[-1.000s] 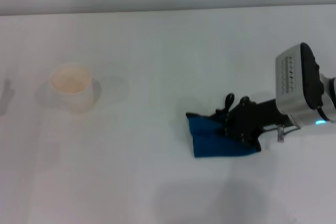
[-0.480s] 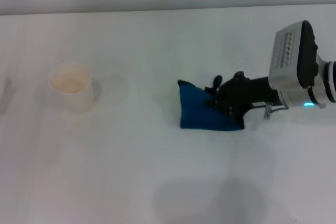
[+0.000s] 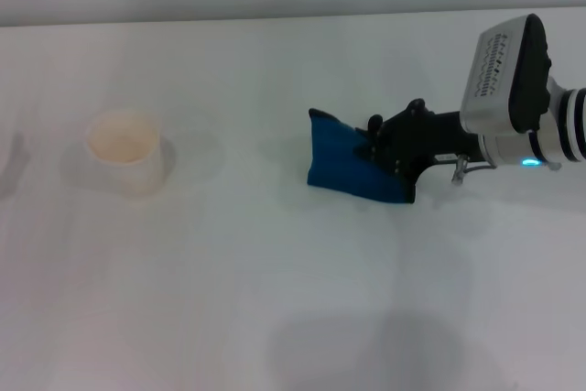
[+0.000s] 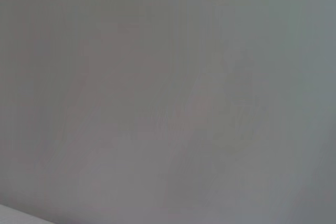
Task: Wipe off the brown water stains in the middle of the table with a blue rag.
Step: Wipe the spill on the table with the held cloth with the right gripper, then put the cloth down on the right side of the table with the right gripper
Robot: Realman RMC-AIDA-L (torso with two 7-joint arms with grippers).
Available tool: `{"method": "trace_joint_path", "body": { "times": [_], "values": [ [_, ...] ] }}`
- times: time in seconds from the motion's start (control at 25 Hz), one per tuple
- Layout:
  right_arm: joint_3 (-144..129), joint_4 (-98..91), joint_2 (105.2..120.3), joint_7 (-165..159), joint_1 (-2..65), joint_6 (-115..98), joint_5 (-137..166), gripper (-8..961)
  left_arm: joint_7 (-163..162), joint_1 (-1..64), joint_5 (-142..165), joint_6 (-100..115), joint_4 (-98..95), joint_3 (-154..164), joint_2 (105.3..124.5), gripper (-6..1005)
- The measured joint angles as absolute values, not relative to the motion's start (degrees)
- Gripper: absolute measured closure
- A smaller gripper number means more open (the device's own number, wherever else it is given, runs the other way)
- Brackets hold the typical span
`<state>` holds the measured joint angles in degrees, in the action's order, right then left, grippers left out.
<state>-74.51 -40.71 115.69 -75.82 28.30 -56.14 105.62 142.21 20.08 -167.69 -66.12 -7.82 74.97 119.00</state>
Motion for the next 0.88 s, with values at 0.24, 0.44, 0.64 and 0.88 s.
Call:
{"method": "trace_joint_path", "body": {
  "times": [0.24,0.44,0.64,0.88],
  "values": [
    [-75.64,-40.74,115.52,-73.27,28.76,-55.24,105.83,825,142.2,20.14,-167.7,-66.12,-7.82,74.97,119.01,113],
    [-77.24,-40.66,115.63,-73.12,29.21,-53.38,105.95,807,142.21,20.13,-167.69,-66.14,-7.82,74.97,119.01,113],
    [-78.07,-39.84,115.6,-73.32,29.93,-51.69,105.72,789,142.19,20.16,-167.7,-66.21,-7.85,74.97,119.01,112],
    [-78.03,-39.28,115.44,-73.58,30.25,-50.77,105.38,767,141.9,20.25,-167.7,-66.28,-8.57,74.94,119.03,112]
  ]
}}
